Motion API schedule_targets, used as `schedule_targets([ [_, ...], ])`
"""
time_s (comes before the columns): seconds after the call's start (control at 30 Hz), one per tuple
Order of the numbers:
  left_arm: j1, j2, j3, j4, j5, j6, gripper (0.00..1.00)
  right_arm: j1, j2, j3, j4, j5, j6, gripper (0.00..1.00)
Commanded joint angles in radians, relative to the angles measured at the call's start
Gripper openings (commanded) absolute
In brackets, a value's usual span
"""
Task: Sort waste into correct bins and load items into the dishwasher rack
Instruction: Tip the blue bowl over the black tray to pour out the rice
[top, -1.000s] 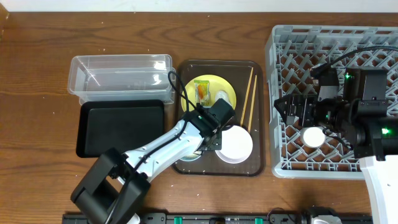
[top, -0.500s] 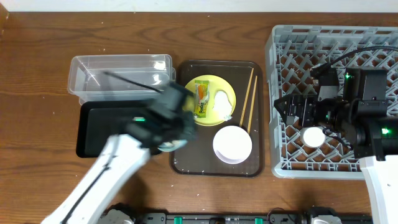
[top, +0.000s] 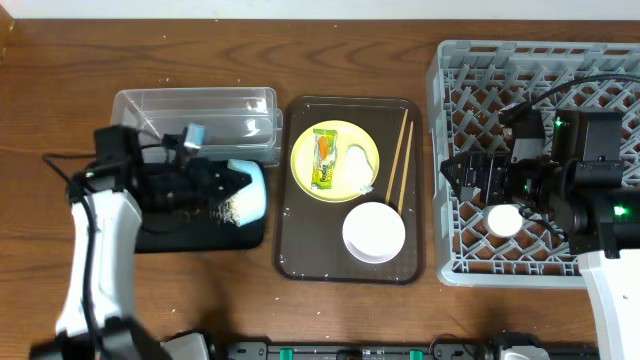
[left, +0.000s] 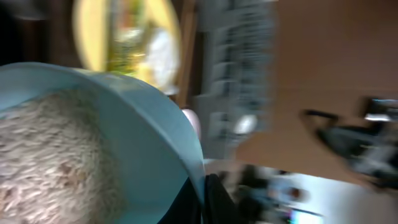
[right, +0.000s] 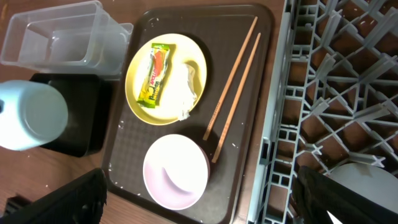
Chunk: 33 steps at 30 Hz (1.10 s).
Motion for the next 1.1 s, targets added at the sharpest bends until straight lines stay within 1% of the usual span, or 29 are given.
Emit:
schedule_targets([
  [0.0, 0.061, 0.054, -0.025, -0.004, 0.325, 0.144, 0.06, 0.011, -0.001, 0.016, -0.003, -0.001, -0.010, 0.95],
  [0.1, 0.092, 0.097, -0.032, -0.004, 0.328, 0.144, 0.06, 0.011, -0.001, 0.016, -0.012, 0.007, -0.010, 0.95],
  [0.23, 0.103, 0.108, -0.032, -0.006, 0.326, 0.145, 0.06, 0.011, -0.001, 0.016, -0.023, 0.042, -0.010, 0.95],
  [0.33, 0.111, 0.110, -0.032, 0.026, 0.264, 0.140, 0.06, 0.011, -0.001, 0.016, -0.026, 0.041, -0.010, 0.96],
  [0.4, 0.113, 0.111, -0.036, -0.035, 0.292, 0.138, 0.06, 0.011, -0.001, 0.016, -0.027, 0.040, -0.010, 0.96],
  [0.43, 0.113, 0.111, -0.037, -0.063, 0.311, 0.163, 0.06, 0.011, -0.001, 0.016, -0.027, 0.040, -0.010, 0.96],
  [0.47, 0.113, 0.111, -0.038, -0.063, 0.296, 0.202, 0.06, 0.011, -0.001, 0.016, -0.029, 0.040, -0.010, 0.96],
  [0.5, 0.118, 0.113, -0.038, -0.036, 0.245, 0.205, 0.06, 0.011, -0.001, 0.016, -0.030, 0.040, -0.010, 0.96],
  [0.53, 0.130, 0.118, -0.038, -0.001, 0.148, 0.159, 0.06, 0.011, -0.001, 0.016, -0.030, 0.040, -0.010, 0.96],
  [0.57, 0.143, 0.127, -0.039, 0.002, 0.096, 0.097, 0.06, 0.011, -0.001, 0.016, -0.030, 0.040, -0.010, 0.96],
  [0.6, 0.150, 0.136, -0.043, -0.020, 0.128, 0.090, 0.06, 0.011, -0.001, 0.016, -0.031, 0.040, -0.010, 0.96],
  [0.63, 0.153, 0.142, -0.048, -0.061, 0.207, 0.117, 0.06, 0.011, -0.001, 0.016, -0.033, 0.040, -0.010, 0.96],
  [0.67, 0.154, 0.143, -0.055, -0.109, 0.302, 0.179, 0.06, 0.011, -0.001, 0.016, -0.038, 0.041, -0.011, 0.96],
  [0.7, 0.154, 0.142, -0.058, -0.144, 0.327, 0.247, 0.07, 0.011, -0.001, 0.016, -0.040, 0.041, -0.011, 0.97],
  [0.73, 0.159, 0.142, -0.058, -0.106, 0.301, 0.297, 0.06, 0.011, -0.001, 0.016, -0.042, 0.040, -0.010, 0.97],
  [0.77, 0.168, 0.146, -0.058, -0.065, 0.216, 0.271, 0.06, 0.011, -0.001, 0.016, -0.042, 0.040, -0.010, 0.96],
  [0.8, 0.181, 0.154, -0.059, -0.027, 0.135, 0.187, 0.06, 0.011, -0.001, 0.016, -0.041, 0.040, -0.010, 0.97],
  [0.83, 0.191, 0.164, -0.059, -0.030, 0.124, 0.135, 0.06, 0.011, -0.001, 0.016, -0.041, 0.040, -0.010, 0.97],
  [0.87, 0.194, 0.172, -0.060, -0.064, 0.188, 0.147, 0.06, 0.011, -0.001, 0.016, -0.041, 0.040, -0.010, 0.97],
  [0.9, 0.194, 0.174, -0.062, -0.109, 0.269, 0.207, 0.06, 0.011, -0.001, 0.016, -0.042, 0.040, -0.010, 0.97],
  [0.93, 0.193, 0.173, -0.062, -0.136, 0.323, 0.294, 0.06, 0.011, -0.001, 0.016, -0.042, 0.040, -0.010, 0.97],
  [0.97, 0.194, 0.171, -0.062, -0.122, 0.316, 0.340, 0.06, 0.011, -0.001, 0.016, -0.042, 0.040, -0.010, 0.97],
  [1.0, 0.200, 0.172, -0.062, -0.080, 0.261, 0.324, 0.06, 0.011, -0.001, 0.016, -0.041, 0.040, -0.010, 0.97],
  [1.03, 0.209, 0.179, -0.062, -0.046, 0.183, 0.233, 0.06, 0.011, -0.001, 0.016, -0.040, 0.040, -0.010, 0.97],
  [1.07, 0.215, 0.187, -0.063, -0.060, 0.166, 0.165, 0.06, 0.011, -0.001, 0.016, -0.041, 0.040, -0.010, 0.97],
])
